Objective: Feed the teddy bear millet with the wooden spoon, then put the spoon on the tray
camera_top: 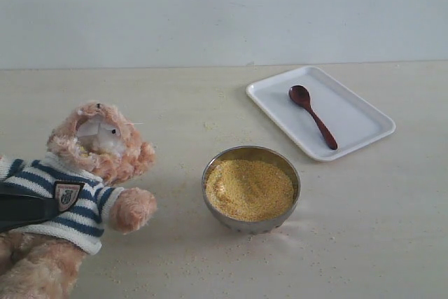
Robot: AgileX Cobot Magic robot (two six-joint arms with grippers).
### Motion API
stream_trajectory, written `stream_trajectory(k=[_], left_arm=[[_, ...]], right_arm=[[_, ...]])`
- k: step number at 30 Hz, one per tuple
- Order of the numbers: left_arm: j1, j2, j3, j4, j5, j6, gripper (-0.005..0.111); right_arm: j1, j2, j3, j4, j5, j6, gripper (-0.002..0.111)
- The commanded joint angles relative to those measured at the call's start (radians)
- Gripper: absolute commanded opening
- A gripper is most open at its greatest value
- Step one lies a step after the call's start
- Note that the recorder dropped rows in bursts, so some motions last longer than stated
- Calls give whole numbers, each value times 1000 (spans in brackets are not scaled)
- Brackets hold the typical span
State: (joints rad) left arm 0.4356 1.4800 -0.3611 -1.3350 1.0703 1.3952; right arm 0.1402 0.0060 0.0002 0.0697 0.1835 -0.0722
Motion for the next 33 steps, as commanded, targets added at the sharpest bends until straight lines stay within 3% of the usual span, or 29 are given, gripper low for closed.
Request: stream_trajectory(k=[1, 33], left_arm=[[2, -1, -1, -14, 24, 4, 5], [2, -1, -1, -14, 24, 4, 5]], right_arm=[[-3, -6, 0, 0, 42, -47, 0], [-3, -6, 0, 8, 15, 23, 0]])
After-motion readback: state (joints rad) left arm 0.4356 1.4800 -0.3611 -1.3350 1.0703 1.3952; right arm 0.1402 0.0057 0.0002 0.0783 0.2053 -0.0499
